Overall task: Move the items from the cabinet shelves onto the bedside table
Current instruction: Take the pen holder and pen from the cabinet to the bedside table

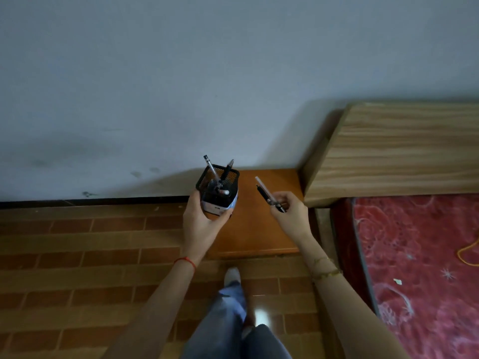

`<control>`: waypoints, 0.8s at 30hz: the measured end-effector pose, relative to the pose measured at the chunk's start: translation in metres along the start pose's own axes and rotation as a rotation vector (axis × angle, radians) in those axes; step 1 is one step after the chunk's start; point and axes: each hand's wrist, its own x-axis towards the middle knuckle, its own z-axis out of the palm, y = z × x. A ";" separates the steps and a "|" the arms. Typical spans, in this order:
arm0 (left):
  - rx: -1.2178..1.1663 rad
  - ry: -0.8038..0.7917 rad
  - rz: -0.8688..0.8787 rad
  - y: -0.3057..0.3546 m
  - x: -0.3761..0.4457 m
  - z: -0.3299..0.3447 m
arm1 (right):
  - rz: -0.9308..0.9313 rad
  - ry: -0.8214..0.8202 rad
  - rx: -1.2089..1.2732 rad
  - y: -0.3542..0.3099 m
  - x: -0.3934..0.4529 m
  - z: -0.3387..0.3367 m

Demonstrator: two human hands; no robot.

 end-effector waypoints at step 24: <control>-0.029 0.121 -0.229 -0.279 0.171 0.186 | -0.033 -0.250 -0.183 0.223 0.258 0.222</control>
